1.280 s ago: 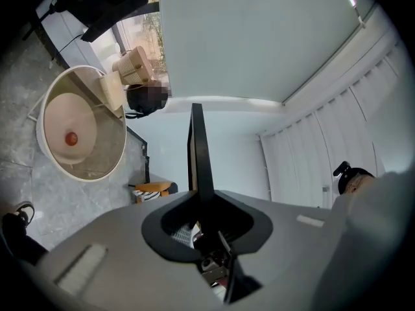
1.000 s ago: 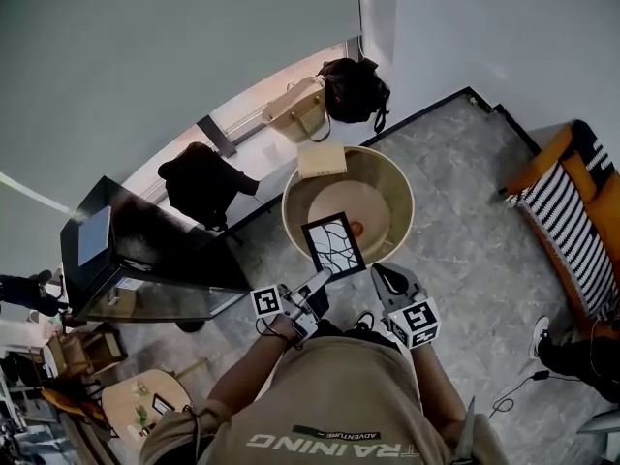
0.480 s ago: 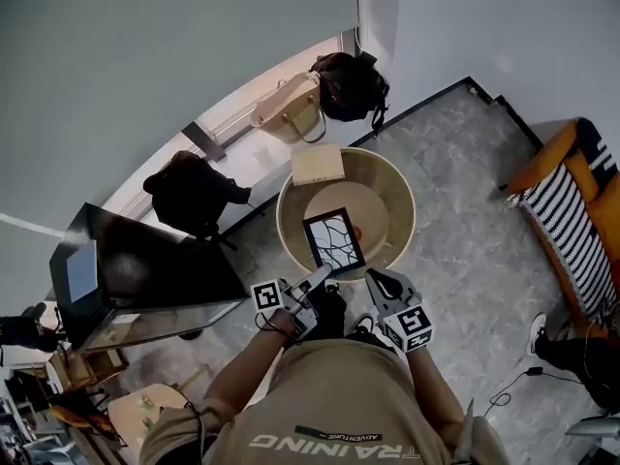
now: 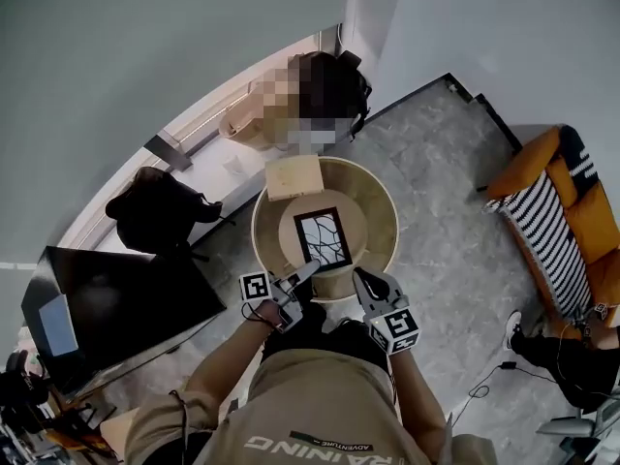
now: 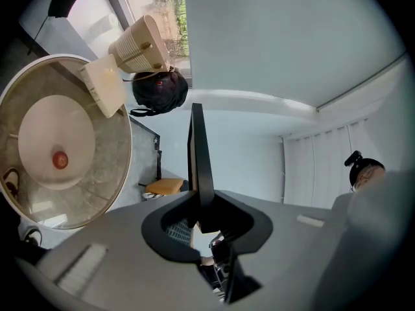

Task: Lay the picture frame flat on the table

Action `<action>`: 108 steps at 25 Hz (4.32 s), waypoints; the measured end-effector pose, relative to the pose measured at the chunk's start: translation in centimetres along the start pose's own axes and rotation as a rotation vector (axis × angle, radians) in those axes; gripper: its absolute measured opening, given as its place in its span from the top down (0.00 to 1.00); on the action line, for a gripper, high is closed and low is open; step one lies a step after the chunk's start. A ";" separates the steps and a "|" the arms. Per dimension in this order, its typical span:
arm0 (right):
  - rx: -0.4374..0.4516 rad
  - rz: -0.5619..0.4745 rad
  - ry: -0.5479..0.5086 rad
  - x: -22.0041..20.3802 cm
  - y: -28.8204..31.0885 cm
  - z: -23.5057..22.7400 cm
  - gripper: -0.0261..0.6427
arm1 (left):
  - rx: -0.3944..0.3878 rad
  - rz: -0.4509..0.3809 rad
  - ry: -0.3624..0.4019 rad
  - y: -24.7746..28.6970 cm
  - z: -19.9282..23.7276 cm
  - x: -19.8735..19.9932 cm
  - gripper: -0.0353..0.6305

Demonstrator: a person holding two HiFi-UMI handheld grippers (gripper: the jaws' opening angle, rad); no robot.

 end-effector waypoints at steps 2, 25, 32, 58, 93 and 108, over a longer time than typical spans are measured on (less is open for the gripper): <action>-0.010 0.013 0.055 -0.8 0.9 -0.7 0.95 | 0.017 0.011 -0.022 0.8 1.3 1.2 0.84; -0.071 0.110 0.274 -23.1 13.6 -12.7 0.95 | 0.201 -0.066 -0.108 8.7 27.2 11.4 0.84; 0.019 0.121 0.284 -26.1 14.2 -12.2 0.95 | 0.259 -0.030 -0.082 9.4 30.1 12.9 0.84; 0.104 0.149 0.273 -26.5 15.7 -9.4 0.95 | 0.732 -0.047 0.481 9.5 29.0 13.8 0.49; 0.064 0.068 -0.052 -3.0 3.3 -4.5 0.95 | 0.554 -0.015 0.947 4.1 -1.7 3.9 0.67; -0.048 -0.222 -0.152 12.4 -0.2 -4.7 0.95 | 0.366 -0.167 1.350 6.8 -20.6 3.1 0.94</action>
Point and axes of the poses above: the fingertips, and each gripper's own axes: y forward along the fingers, z to its left, x out of its top, the point moved 9 cm from there along -y, backward along the fingers, and after that the axes turned 6 degrees about -y, right-handed, at the moved point
